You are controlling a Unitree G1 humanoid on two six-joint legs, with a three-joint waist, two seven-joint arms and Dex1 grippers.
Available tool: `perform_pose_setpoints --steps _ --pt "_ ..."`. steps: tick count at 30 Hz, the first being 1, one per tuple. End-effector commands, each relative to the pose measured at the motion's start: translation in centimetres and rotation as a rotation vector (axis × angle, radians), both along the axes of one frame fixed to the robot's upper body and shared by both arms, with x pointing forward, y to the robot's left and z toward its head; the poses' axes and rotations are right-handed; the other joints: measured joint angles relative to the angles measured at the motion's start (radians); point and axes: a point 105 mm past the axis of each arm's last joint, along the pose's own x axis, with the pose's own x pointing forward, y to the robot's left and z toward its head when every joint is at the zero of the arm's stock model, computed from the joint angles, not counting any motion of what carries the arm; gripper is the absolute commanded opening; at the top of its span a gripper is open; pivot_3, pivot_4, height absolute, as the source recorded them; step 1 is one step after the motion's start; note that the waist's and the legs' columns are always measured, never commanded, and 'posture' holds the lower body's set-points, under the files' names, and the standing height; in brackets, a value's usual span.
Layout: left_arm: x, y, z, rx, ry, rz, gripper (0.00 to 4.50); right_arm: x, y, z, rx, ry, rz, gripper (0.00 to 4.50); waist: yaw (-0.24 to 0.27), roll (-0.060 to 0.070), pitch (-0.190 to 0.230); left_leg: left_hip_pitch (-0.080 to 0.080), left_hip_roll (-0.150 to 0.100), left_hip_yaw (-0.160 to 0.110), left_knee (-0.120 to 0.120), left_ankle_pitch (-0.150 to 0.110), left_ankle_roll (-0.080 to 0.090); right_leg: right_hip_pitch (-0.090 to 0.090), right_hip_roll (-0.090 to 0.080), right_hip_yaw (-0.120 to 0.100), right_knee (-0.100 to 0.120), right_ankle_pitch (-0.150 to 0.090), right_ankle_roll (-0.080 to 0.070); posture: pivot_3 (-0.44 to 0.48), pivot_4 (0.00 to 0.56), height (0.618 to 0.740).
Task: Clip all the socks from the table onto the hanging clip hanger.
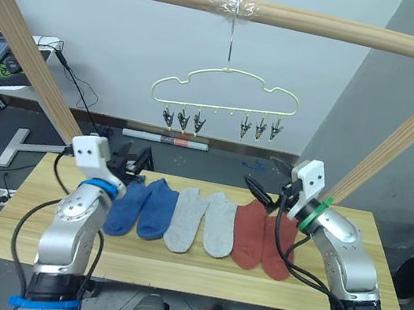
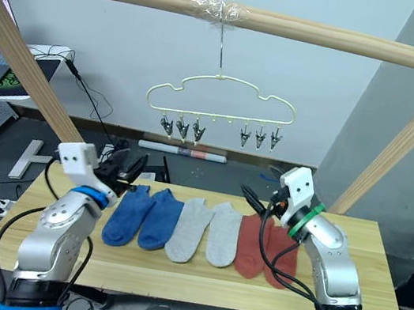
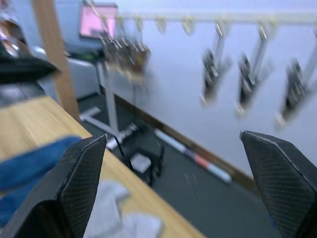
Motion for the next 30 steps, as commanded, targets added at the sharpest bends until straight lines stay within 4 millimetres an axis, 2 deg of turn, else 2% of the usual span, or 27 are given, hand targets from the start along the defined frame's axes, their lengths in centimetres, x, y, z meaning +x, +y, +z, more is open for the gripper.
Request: perform_pose_setpoints --steps 1,4,11,20,30 --pt "0.9 -1.2 1.0 0.019 -0.050 -0.025 2.34 -1.0 2.2 2.0 0.023 -0.047 0.112 4.50 -0.001 0.000 0.001 0.000 0.000 0.000 0.000 0.000 0.000 0.000 0.000 0.000 0.000 0.000 0.000 0.010 0.190 0.740" --pt "1.8 -1.7 1.3 0.029 -0.067 -0.026 2.34 -1.6 3.7 3.0 0.040 -0.058 0.177 4.50 -0.002 0.000 0.002 -0.003 0.000 0.000 0.000 0.000 -0.001 -0.003 0.000 0.000 0.000 0.000 0.000 -0.003 0.190 0.740" --pt "3.4 -2.4 2.6 0.019 -0.115 -0.024 2.34 -2.0 5.1 3.9 0.060 -0.064 0.241 4.50 -0.010 -0.002 0.003 -0.005 0.000 -0.001 0.001 0.000 -0.001 -0.004 -0.001 -0.001 0.000 0.000 0.000 -0.018 0.194 0.740" --pt "5.0 -3.1 4.7 0.009 -0.181 -0.007 2.34 -2.0 6.0 5.3 0.076 -0.085 0.286 4.50 -0.025 -0.003 0.006 -0.011 0.000 -0.002 0.001 0.000 -0.001 -0.010 -0.001 -0.002 0.001 0.000 0.001 -0.035 0.207 0.740" --pt "5.3 -2.2 5.5 0.019 -0.218 0.042 2.34 -1.8 6.0 6.2 0.086 -0.104 0.276 4.50 -0.025 -0.003 0.006 -0.015 0.000 -0.006 0.001 0.000 -0.001 -0.012 -0.003 -0.005 0.001 0.000 0.001 -0.035 0.207 0.740"
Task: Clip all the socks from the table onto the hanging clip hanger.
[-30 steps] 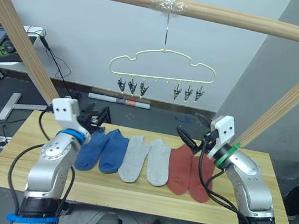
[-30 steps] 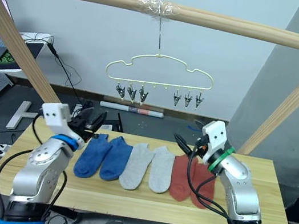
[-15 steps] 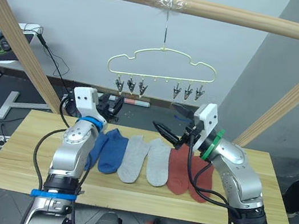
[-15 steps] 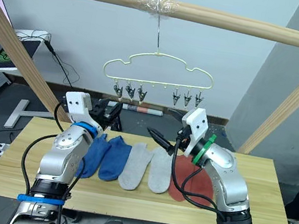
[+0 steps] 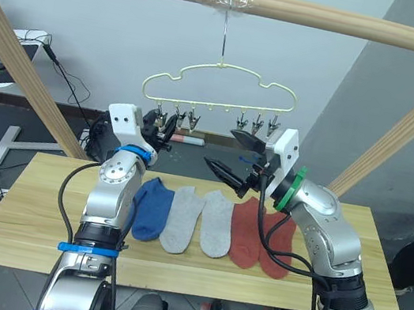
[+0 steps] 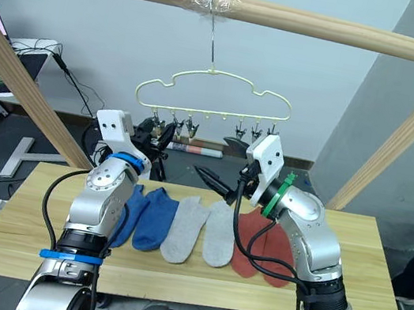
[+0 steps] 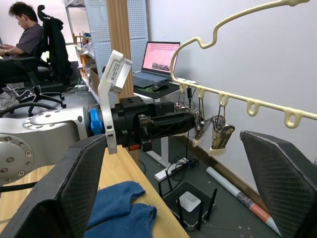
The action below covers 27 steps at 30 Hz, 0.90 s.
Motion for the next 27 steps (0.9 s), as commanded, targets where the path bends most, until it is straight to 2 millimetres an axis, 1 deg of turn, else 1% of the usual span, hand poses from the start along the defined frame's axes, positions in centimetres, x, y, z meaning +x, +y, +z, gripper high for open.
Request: perform_pose_setpoints --steps 1,10,14,24,27 --pt "-0.06 0.70 1.76 0.011 -0.069 0.028 2.34 -0.42 0.04 1.65 0.032 -0.047 0.018 4.50 0.000 0.000 0.000 0.000 0.000 0.000 0.000 0.000 0.000 0.000 0.000 0.000 0.000 0.000 0.000 -0.035 0.207 0.740" --pt "0.07 0.58 2.21 0.033 -0.089 0.025 2.34 -0.35 0.19 1.99 0.036 -0.049 0.028 4.50 -0.001 0.000 0.001 0.000 -0.001 0.000 0.000 0.000 0.000 0.000 -0.001 -0.001 0.000 0.000 0.000 -0.036 0.211 0.740" --pt "0.30 0.50 2.52 0.026 -0.098 0.028 2.34 -0.04 -0.11 2.13 0.042 -0.044 0.018 4.50 0.000 0.000 0.002 0.000 -0.001 -0.001 0.000 0.000 0.000 0.000 -0.001 -0.001 0.000 0.000 0.000 -0.032 0.213 0.740" --pt "0.30 0.48 2.55 0.031 -0.108 0.025 2.34 -0.16 -0.34 2.11 0.040 -0.039 0.013 4.50 -0.001 0.000 0.005 0.000 0.000 -0.001 0.000 0.000 0.000 0.000 -0.001 -0.001 0.000 0.000 0.000 -0.037 0.217 0.740" --pt "0.27 0.27 2.74 0.037 -0.121 0.004 1.83 -0.10 -0.43 2.07 0.037 -0.039 0.010 4.50 -0.001 0.000 0.005 0.000 -0.001 -0.001 0.000 0.000 0.000 0.000 -0.001 -0.001 0.000 0.000 0.000 -0.038 0.218 0.740"
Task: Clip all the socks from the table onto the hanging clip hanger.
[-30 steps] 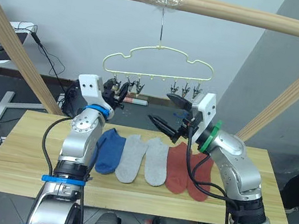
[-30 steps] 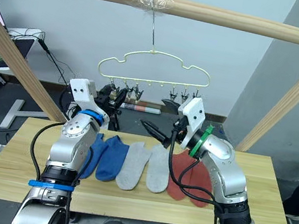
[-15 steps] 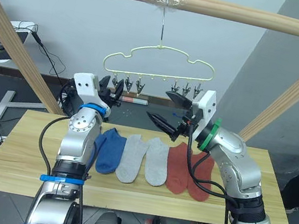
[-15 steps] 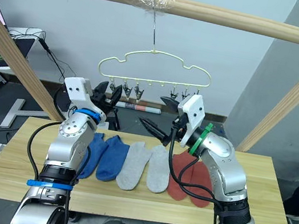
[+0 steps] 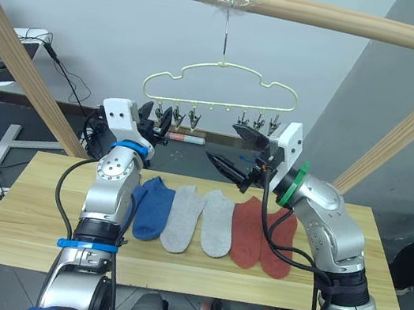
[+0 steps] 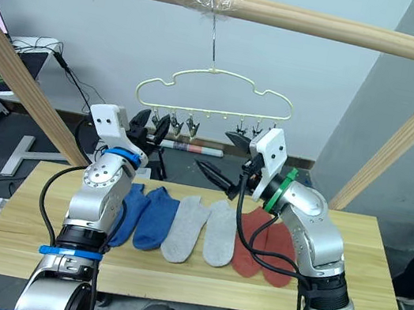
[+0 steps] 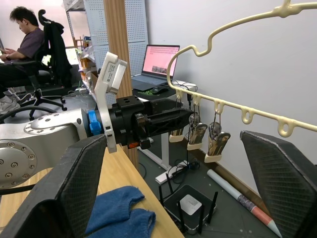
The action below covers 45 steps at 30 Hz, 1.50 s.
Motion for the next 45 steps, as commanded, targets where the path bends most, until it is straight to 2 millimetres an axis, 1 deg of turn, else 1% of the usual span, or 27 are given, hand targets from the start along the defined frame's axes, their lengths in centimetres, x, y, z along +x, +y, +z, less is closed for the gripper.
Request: perform_pose_setpoints --steps 1,4,7,9,13,16,18,19,20,22,23,25,28,29,30,34,36,41,45 --pt "0.0 -0.3 1.9 0.017 -0.077 -0.020 1.55 -0.4 -0.2 1.3 0.027 -0.039 0.010 4.50 0.000 0.000 0.000 0.000 0.000 0.000 0.000 0.000 0.000 0.000 0.000 0.000 0.000 0.000 0.000 -0.038 0.218 0.740" --pt "-0.1 -0.2 2.0 0.014 -0.081 -0.021 0.68 -0.4 -0.2 1.3 0.027 -0.040 0.009 4.50 0.000 0.000 0.000 0.000 0.000 0.000 0.000 0.000 0.000 0.000 0.000 0.000 0.000 0.000 0.000 -0.038 0.218 0.740" --pt "-0.1 -0.3 2.1 0.012 -0.083 -0.026 0.17 -0.4 -0.2 1.4 0.030 -0.039 0.009 4.50 0.000 0.000 0.001 0.000 0.000 0.000 0.000 0.000 0.000 0.000 0.000 0.000 0.000 0.000 0.000 -0.037 0.219 0.740" --pt "-0.1 -0.4 2.1 0.010 -0.085 -0.028 0.03 -0.4 -0.2 1.4 0.031 -0.039 0.009 4.50 0.000 0.000 0.001 0.000 0.000 0.000 0.000 0.000 0.000 0.000 0.000 0.000 0.000 0.000 0.000 -0.037 0.220 0.740" --pt "-0.1 -0.3 2.3 0.012 -0.089 -0.025 0.02 -0.4 -0.2 1.1 0.024 -0.033 0.008 4.50 0.000 0.000 0.003 0.000 0.000 0.000 0.000 0.000 0.000 0.000 0.000 0.000 0.000 0.000 0.000 -0.034 0.224 0.740" --pt "0.0 -0.1 2.1 0.019 -0.076 -0.015 0.02 -0.3 -0.2 0.1 -0.024 -0.018 -0.004 4.50 0.000 0.000 0.004 0.000 0.000 0.000 0.000 0.000 0.000 0.000 0.000 0.000 0.000 0.000 0.000 -0.031 0.225 0.740" --pt "-0.1 0.0 1.8 0.020 -0.063 -0.017 0.02 0.1 -0.7 -1.0 -0.057 0.004 -0.042 4.50 0.000 0.000 0.005 0.000 0.000 0.000 0.000 0.000 0.000 0.000 0.000 0.000 0.000 0.000 0.000 -0.028 0.225 0.740" --pt "-0.1 0.1 1.6 0.021 -0.057 -0.015 0.02 0.5 -1.2 -1.9 -0.078 0.025 -0.078 4.50 0.000 0.000 0.006 0.000 0.000 0.000 0.000 0.000 0.000 0.000 0.000 0.000 0.000 0.000 0.000 -0.028 0.225 0.740" --pt "-0.2 0.2 1.5 0.018 -0.053 -0.012 0.02 0.9 -2.1 -3.4 -0.118 0.048 -0.122 4.50 0.000 0.000 0.006 0.000 0.000 0.000 0.000 0.000 0.000 0.000 0.000 0.000 0.000 0.000 0.000 -0.026 0.228 0.740" --pt "-0.5 0.5 1.1 0.014 -0.044 -0.006 0.02 1.6 -4.5 -7.4 -0.251 0.091 -0.245 4.50 0.001 0.000 0.006 0.000 0.000 0.000 0.000 0.000 0.000 0.000 0.000 0.000 -0.001 0.000 0.000 -0.026 0.228 0.740" --pt "-0.7 0.5 0.9 0.012 -0.040 -0.005 0.02 1.8 -5.7 -9.1 -0.300 0.119 -0.303 4.50 0.001 0.000 0.006 0.000 0.000 0.000 0.000 0.000 0.000 0.000 -0.001 0.000 -0.001 0.000 0.001 -0.020 0.229 0.740" --pt "-0.8 0.4 0.8 0.008 -0.037 -0.007 0.02 2.1 -7.4 -10.8 -0.347 0.151 -0.378 4.50 0.001 0.000 0.008 0.000 0.000 -0.001 -0.001 0.000 0.000 0.001 -0.005 -0.001 0.000 -0.002 0.003 -0.020 0.229 0.740" --pt "-1.0 0.3 0.6 0.001 -0.032 -0.012 0.02 2.9 -10.2 -12.9 -0.372 0.263 -0.524 4.50 -0.007 0.002 0.018 0.000 -0.001 0.004 0.000 0.000 0.000 0.000 -0.007 0.003 0.000 -0.002 0.004 -0.023 0.231 0.740" --pt "-1.0 0.2 0.6 -0.001 -0.030 -0.014 0.02 2.8 -11.3 -14.0 -0.383 0.317 -0.571 4.50 -0.010 0.001 0.019 0.000 -0.001 0.005 0.000 0.000 0.000 0.000 -0.006 0.004 0.000 -0.001 0.005 -0.025 0.230 0.740" --pt "-1.1 0.1 0.6 -0.003 -0.028 -0.015 0.02 2.8 -11.9 -14.7 -0.391 0.350 -0.599 4.50 -0.010 0.001 0.019 0.001 -0.001 0.005 0.000 0.000 0.000 0.000 -0.006 0.004 0.000 -0.001 0.005 -0.025 0.230 0.740" --pt "-0.9 -0.2 0.3 -0.016 -0.015 -0.028 0.02 2.0 -13.3 -17.6 -0.407 0.492 -0.657 4.50 -0.009 0.001 0.019 0.001 -0.001 0.004 0.000 0.000 0.000 0.000 -0.005 0.003 0.000 -0.001 0.005 -0.030 0.231 0.740" --pt "-0.9 -0.3 0.4 -0.018 -0.015 -0.033 0.02 1.9 -13.6 -18.4 -0.426 0.519 -0.672 4.50 -0.011 0.001 0.019 0.001 -0.001 0.004 0.000 0.000 0.000 0.000 -0.005 0.003 0.000 -0.001 0.005 -0.035 0.230 0.740" --pt "-0.8 -0.4 0.5 -0.019 -0.015 -0.039 0.02 1.8 -13.9 -19.4 -0.432 0.585 -0.689 4.50 -0.017 0.001 0.020 0.001 -0.001 0.005 0.000 0.000 0.000 0.000 -0.005 0.005 0.000 -0.001 0.006 -0.036 0.230 0.740" --pt "-0.9 -0.4 0.5 -0.021 -0.015 -0.042 0.02 1.4 -14.1 -21.0 -0.467 0.637 -0.685 4.50 -0.017 0.001 0.020 0.001 -0.001 0.005 0.000 0.000 0.000 0.000 -0.005 0.004 0.000 -0.001 0.006 -0.036 0.230 0.740"
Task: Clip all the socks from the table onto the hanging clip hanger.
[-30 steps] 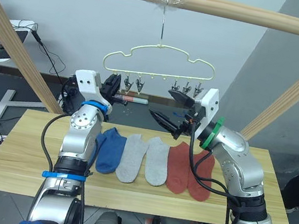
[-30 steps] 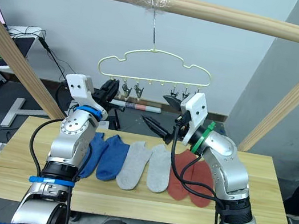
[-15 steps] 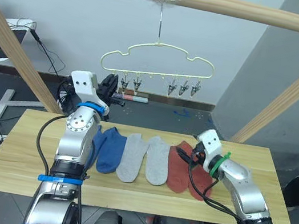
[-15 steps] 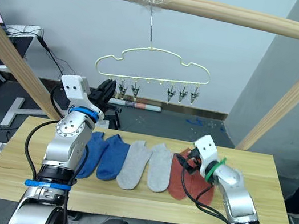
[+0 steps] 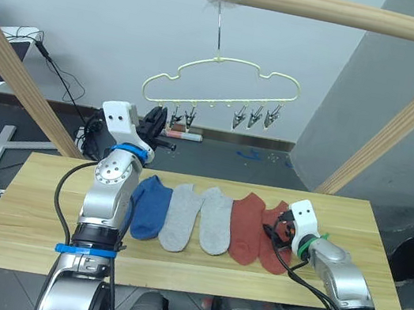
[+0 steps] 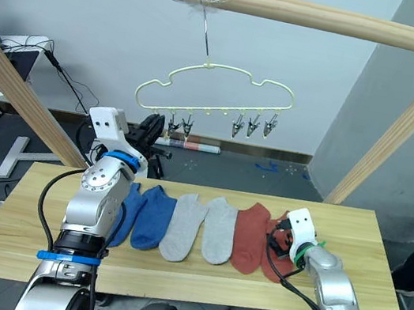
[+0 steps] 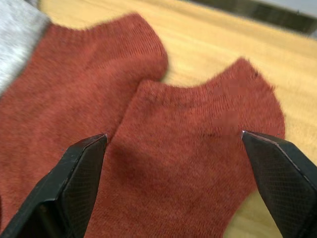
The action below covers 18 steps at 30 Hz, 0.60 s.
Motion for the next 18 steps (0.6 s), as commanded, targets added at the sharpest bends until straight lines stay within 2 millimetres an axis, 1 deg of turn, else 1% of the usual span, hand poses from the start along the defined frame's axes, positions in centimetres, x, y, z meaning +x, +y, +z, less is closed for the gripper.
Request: perform_pose_setpoints --steps 1,4,7,9,16,18 --pt "-0.2 -0.1 0.6 0.000 -0.020 -0.007 0.02 -0.1 -0.1 -0.7 -0.005 0.024 -0.003 4.50 0.000 0.000 0.000 0.000 0.000 0.000 0.000 0.000 0.000 0.000 0.000 0.000 0.000 0.000 0.000 -0.036 0.230 0.740" --pt "-0.2 -0.1 0.6 0.000 -0.018 -0.006 0.02 -0.4 0.1 -1.2 0.011 0.052 -0.001 4.50 -0.002 0.000 0.000 0.000 0.000 0.000 0.000 0.000 0.000 0.000 0.000 0.000 0.000 0.000 0.000 -0.036 0.230 0.740" --pt "-0.3 0.1 0.6 0.000 -0.019 -0.001 0.02 -0.9 -0.1 -1.9 -0.011 0.069 0.026 3.93 -0.002 0.000 0.000 0.000 0.000 0.000 0.000 0.000 0.000 0.001 0.000 0.000 0.000 0.000 0.000 -0.028 0.230 0.740" --pt "-0.3 0.2 0.6 0.000 -0.019 0.001 0.02 -1.1 -0.2 -2.1 -0.015 0.077 0.035 3.33 -0.002 0.000 0.000 0.000 0.000 0.000 0.000 0.000 0.000 0.001 0.000 0.000 0.000 0.000 0.000 -0.028 0.230 0.740" --pt "-0.5 0.1 0.5 -0.003 -0.019 -0.001 0.02 -1.4 -0.3 -2.2 -0.023 0.086 0.070 0.67 -0.002 0.000 0.000 0.000 0.000 0.000 0.000 0.000 0.000 0.001 0.000 0.000 0.000 0.000 0.000 -0.015 0.229 0.740" --pt "-0.5 0.1 0.5 -0.003 -0.018 -0.002 0.02 -1.4 -0.1 -2.1 -0.013 0.083 0.083 0.03 -0.002 0.000 0.000 0.000 0.000 0.000 0.000 0.000 0.000 0.001 0.000 0.000 0.000 0.000 0.000 -0.015 0.229 0.740"
